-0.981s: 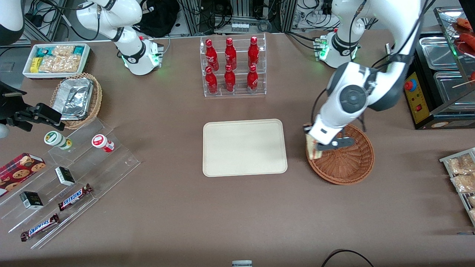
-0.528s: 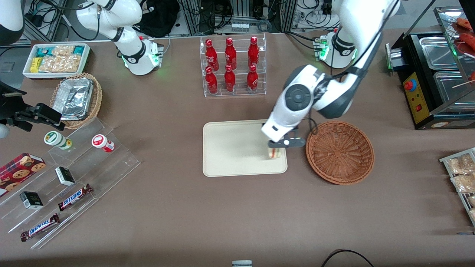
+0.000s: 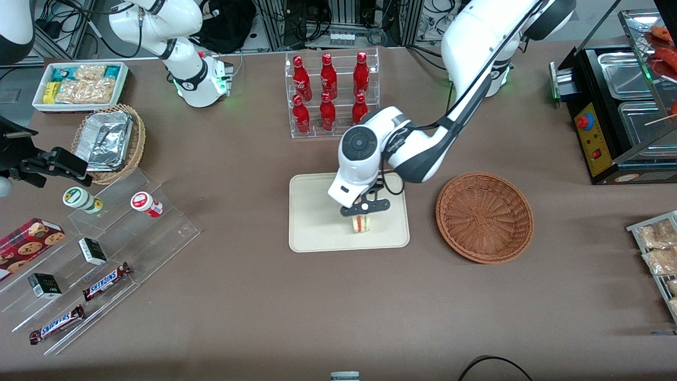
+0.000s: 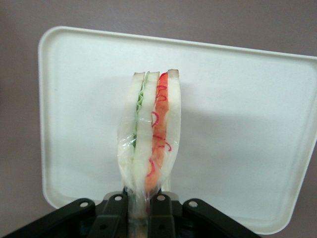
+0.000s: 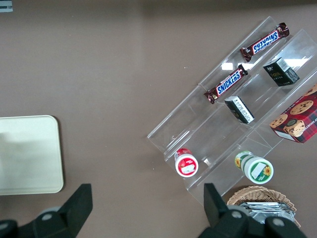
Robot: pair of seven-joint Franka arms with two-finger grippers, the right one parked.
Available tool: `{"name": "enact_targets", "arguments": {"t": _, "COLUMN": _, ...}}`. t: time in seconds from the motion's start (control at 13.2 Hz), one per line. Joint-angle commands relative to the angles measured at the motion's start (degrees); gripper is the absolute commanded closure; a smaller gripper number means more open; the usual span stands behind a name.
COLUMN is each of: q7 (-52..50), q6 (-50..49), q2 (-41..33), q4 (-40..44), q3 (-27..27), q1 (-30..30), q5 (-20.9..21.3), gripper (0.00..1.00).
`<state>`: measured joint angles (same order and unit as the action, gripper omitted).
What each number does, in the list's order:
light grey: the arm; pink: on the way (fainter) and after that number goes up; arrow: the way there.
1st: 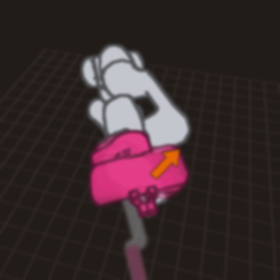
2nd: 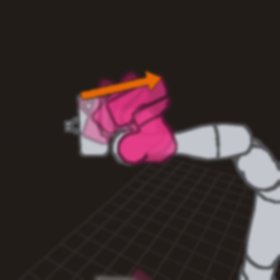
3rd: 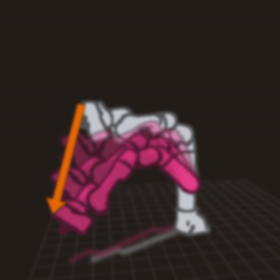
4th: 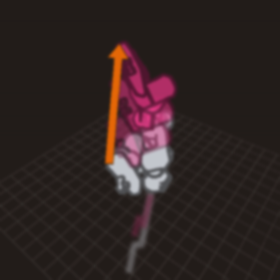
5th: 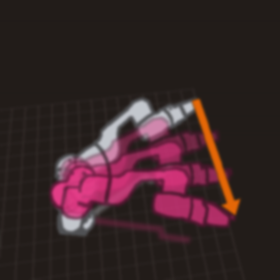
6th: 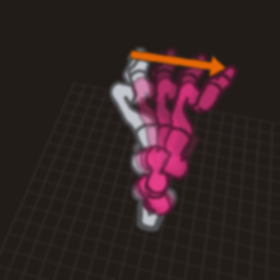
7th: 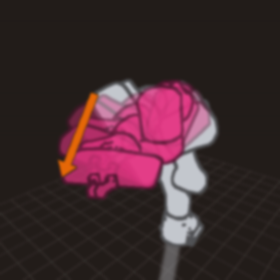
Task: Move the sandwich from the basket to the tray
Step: 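Carry the sandwich with the left gripper over the cream tray, then lower the sandwich onto the tray and open the left gripper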
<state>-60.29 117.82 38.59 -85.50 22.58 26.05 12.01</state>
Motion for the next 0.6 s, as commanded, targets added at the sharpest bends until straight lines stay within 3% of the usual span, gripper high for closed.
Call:
{"name": "enact_targets", "arguments": {"t": 0.0, "q7": -3.6, "q6": -1.0, "q2": 4.7, "q4": 6.3, "q3": -0.6, "q1": 2.9, "q5": 1.4, "gripper": 0.95}}
{"name": "enact_targets", "arguments": {"t": 0.45, "q7": -5.9, "q6": 0.7, "q2": 7.8, "q4": 7.3, "q3": -0.6, "q1": 3.4, "q5": 4.6, "gripper": 0.91}}
{"name": "enact_targets", "arguments": {"t": 0.53, "q7": -5.5, "q6": 0.7, "q2": 7.8, "q4": 7.3, "q3": -0.6, "q1": 3.4, "q5": 4.5, "gripper": 0.62}}
